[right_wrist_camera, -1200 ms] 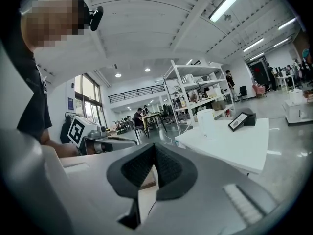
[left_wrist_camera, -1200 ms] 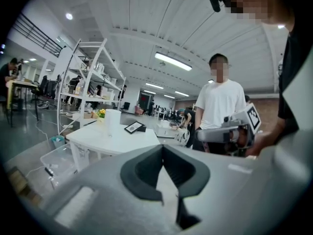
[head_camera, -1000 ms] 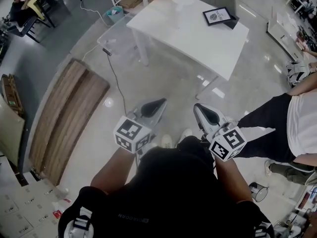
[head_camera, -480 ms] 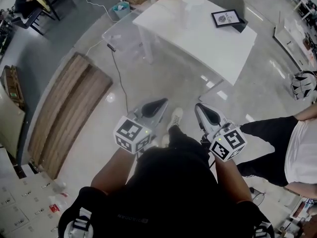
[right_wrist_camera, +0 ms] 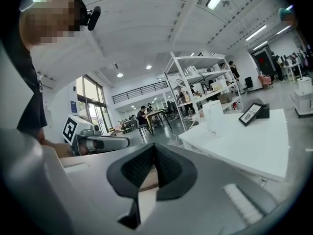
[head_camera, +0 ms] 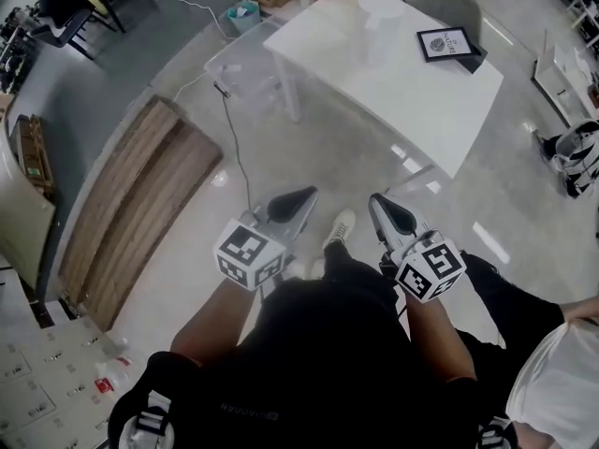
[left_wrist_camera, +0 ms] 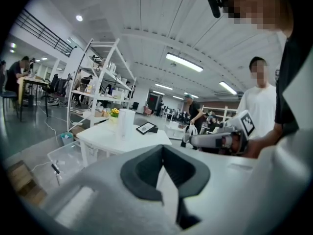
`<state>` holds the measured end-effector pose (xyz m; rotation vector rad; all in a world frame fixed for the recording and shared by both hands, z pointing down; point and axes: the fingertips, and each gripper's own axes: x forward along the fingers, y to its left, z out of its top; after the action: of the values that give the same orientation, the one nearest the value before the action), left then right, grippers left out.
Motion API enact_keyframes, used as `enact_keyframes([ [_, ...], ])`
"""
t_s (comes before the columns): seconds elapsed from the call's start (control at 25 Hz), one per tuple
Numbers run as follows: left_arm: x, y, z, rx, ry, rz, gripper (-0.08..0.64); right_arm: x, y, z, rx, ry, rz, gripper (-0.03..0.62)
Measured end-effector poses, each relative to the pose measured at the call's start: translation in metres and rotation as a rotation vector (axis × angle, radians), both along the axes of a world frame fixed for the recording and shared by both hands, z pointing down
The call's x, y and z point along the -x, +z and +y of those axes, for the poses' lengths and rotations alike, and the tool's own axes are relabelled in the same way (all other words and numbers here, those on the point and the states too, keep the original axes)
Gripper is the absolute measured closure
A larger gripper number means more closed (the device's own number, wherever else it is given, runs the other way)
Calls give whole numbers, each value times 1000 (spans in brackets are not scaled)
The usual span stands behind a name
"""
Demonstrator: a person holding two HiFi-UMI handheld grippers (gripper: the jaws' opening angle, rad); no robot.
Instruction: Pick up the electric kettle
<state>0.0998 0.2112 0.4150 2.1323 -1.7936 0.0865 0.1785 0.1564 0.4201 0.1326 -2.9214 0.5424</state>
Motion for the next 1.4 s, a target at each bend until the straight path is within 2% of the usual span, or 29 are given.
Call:
enact_keyframes([
  [0.28, 31, -8, -44, -1, 2, -31, 557, 25, -4, -49, -2, 18, -12, 586],
  [0.56, 58, -4, -93, 14, -3, -32, 557, 51, 5, -98, 14, 27, 11, 586],
  [0.84, 78, -6, -140, 19, -14, -31, 557, 78, -1, -149, 10, 11, -5, 586],
  [1.4, 91, -12, -232, 20, 0, -80, 557, 92, -2, -229, 24, 29, -39, 586],
])
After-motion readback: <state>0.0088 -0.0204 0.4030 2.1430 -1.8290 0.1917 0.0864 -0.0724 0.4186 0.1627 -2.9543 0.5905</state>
